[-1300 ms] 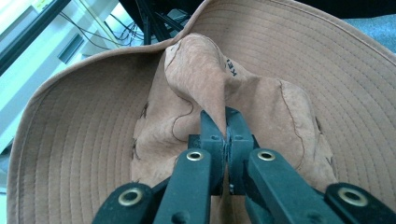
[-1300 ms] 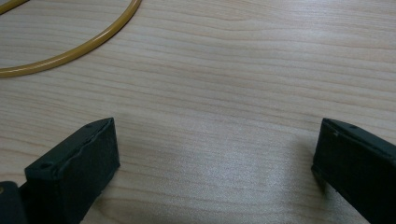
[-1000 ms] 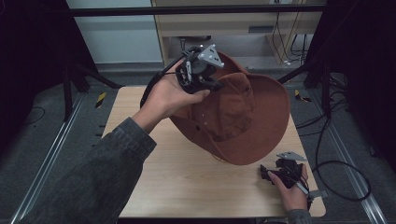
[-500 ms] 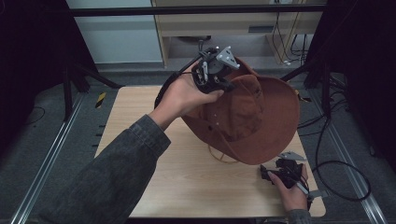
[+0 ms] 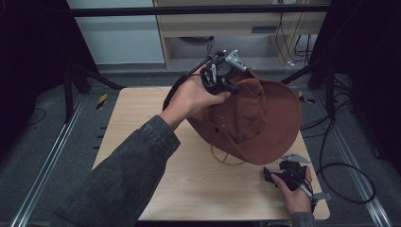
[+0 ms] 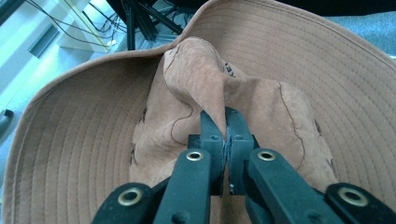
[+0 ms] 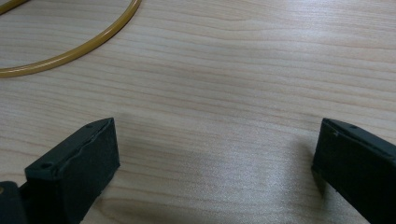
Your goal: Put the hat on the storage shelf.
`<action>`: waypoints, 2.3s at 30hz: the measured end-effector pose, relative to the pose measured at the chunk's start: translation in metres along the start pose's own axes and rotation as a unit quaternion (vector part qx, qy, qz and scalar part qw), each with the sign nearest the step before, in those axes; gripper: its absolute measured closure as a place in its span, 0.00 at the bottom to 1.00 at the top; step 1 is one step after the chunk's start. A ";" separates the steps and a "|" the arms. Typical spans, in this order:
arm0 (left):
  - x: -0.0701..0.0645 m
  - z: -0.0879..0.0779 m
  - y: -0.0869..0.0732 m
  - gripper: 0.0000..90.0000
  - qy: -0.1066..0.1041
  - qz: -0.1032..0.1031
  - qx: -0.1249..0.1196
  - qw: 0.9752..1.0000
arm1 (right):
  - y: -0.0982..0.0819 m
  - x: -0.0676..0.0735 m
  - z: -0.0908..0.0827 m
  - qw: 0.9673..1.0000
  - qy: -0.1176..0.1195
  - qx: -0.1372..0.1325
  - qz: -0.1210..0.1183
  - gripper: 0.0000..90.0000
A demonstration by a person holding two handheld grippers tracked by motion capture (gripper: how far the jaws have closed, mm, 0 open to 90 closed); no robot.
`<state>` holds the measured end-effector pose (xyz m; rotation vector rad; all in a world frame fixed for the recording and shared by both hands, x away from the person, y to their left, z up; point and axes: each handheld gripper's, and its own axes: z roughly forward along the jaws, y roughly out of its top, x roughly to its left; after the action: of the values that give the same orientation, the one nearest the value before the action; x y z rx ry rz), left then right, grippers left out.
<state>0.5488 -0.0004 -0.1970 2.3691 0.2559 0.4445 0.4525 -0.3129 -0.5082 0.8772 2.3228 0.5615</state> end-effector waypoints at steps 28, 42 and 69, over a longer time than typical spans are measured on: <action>0.001 0.027 -0.018 0.88 -0.013 -0.018 0.019 1.000 | 0.000 0.000 0.000 1.000 -0.004 0.000 0.001 0.01; 0.000 0.025 -0.019 0.65 0.004 -0.025 0.012 1.000 | 0.000 0.000 0.000 1.000 -0.004 0.000 0.001 0.01; -0.004 -0.040 -0.065 0.09 0.029 -0.055 -0.063 0.996 | 0.000 0.000 0.000 1.000 -0.004 0.000 0.001 0.01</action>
<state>0.5253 0.0708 -0.2141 2.2102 0.3722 0.4643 0.4525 -0.3129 -0.5082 0.8796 2.3162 0.5569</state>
